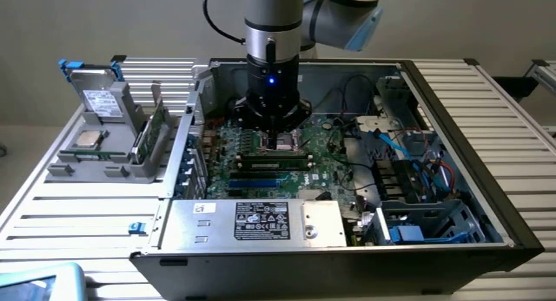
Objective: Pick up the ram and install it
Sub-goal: 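Press down the ram until it locks into place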
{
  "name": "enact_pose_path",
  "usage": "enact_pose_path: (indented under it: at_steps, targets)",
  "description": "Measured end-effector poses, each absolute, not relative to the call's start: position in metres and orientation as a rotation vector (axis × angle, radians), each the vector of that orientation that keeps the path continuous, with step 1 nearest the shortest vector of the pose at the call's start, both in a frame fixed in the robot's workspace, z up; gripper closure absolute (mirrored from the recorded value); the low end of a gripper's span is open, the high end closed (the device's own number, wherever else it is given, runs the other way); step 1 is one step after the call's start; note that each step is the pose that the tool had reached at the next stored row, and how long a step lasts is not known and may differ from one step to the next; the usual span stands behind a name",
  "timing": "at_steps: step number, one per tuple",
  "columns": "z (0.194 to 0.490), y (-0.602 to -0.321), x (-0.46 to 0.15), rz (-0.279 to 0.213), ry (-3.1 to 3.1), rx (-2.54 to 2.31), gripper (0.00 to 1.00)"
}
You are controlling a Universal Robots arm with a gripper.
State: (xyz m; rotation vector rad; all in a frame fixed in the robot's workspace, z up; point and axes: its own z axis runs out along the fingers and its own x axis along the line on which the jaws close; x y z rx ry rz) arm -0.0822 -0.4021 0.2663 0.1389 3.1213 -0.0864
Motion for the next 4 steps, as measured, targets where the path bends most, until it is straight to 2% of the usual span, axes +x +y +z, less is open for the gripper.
enact_pose_path:
  at_steps: [4]
  targets:
    - [0.2664,-0.4021,-0.0822,-0.087,3.121,0.139,0.89]
